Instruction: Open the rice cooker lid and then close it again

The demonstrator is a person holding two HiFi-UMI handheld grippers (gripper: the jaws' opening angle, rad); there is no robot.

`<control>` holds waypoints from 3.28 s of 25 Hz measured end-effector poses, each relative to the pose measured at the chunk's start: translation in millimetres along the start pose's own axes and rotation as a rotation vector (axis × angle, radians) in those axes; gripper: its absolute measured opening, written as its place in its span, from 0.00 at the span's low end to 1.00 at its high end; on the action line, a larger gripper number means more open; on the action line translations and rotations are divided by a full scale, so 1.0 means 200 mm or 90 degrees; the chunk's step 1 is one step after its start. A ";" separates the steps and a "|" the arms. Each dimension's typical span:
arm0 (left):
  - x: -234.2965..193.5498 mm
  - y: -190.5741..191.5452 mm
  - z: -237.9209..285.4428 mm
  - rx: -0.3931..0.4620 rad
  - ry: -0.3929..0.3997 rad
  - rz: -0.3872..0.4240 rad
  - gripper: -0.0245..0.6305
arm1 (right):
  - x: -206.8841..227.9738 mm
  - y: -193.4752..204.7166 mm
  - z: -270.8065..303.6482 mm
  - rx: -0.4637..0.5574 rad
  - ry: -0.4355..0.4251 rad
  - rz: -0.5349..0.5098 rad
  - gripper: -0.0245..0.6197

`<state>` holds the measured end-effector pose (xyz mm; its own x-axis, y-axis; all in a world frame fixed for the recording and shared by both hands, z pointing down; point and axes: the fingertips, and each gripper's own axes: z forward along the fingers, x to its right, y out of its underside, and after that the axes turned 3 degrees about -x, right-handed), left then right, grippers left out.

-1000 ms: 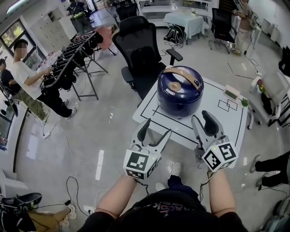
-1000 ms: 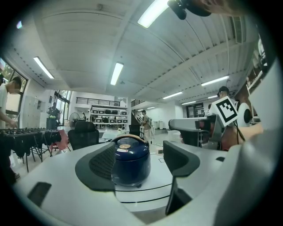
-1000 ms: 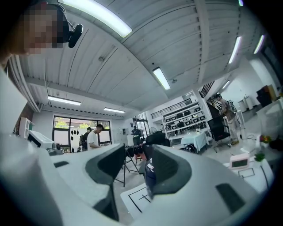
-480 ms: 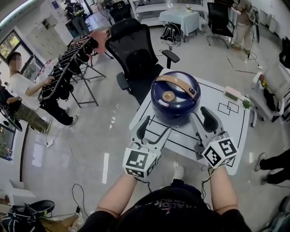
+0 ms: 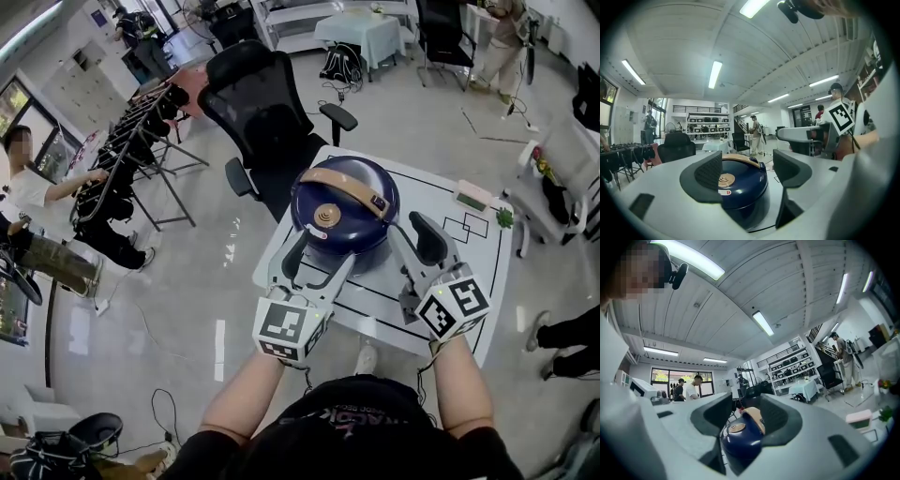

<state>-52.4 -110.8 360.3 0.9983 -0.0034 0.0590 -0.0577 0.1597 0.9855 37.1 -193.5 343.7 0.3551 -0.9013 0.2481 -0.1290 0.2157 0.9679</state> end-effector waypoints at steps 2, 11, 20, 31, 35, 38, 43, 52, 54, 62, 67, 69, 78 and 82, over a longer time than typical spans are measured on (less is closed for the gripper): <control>0.00 -0.01 0.04 0.002 -0.002 0.001 0.54 | 0.03 -0.01 0.01 0.001 -0.002 0.000 0.32; 0.03 -0.08 0.19 0.013 -0.006 0.009 0.54 | 0.17 -0.08 0.04 0.004 -0.006 -0.006 0.31; -0.06 -0.12 0.28 0.009 -0.002 0.021 0.54 | 0.23 -0.10 0.14 0.008 -0.004 -0.003 0.26; -0.27 -0.10 0.40 0.000 0.053 0.042 0.54 | 0.26 -0.11 0.31 0.019 0.064 -0.003 0.04; -0.34 -0.09 0.45 -0.005 0.082 0.054 0.54 | 0.26 -0.08 0.36 0.024 0.089 0.004 0.04; -0.36 -0.08 0.49 -0.007 0.107 0.078 0.54 | 0.26 -0.06 0.39 0.022 0.109 0.005 0.04; -0.36 -0.04 0.54 -0.026 0.155 0.145 0.54 | 0.26 -0.04 0.41 0.022 0.145 0.007 0.04; -0.30 0.11 0.65 -0.076 0.245 0.311 0.54 | 0.31 0.07 0.46 -0.014 0.207 0.027 0.04; -0.29 0.14 0.67 -0.085 0.257 0.355 0.54 | 0.32 0.12 0.46 -0.032 0.217 0.037 0.04; -0.23 0.19 0.74 -0.069 0.274 0.491 0.54 | 0.34 0.23 0.46 -0.059 0.252 0.062 0.04; -0.18 0.22 0.76 -0.063 0.295 0.552 0.51 | 0.34 0.27 0.45 -0.062 0.272 0.071 0.04; -0.17 0.23 0.77 -0.062 0.302 0.571 0.49 | 0.34 0.29 0.45 -0.065 0.280 0.073 0.04; -0.14 0.26 0.80 -0.061 0.329 0.625 0.43 | 0.34 0.35 0.45 -0.083 0.306 0.082 0.04; -0.12 0.27 0.82 -0.058 0.329 0.653 0.41 | 0.35 0.36 0.44 -0.078 0.310 0.090 0.04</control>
<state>-81.2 -264.1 439.0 0.3702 0.5707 0.7330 -0.8651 -0.0756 0.4958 -29.9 -274.0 426.7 0.7355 -0.5867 0.3388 -0.1086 0.3915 0.9138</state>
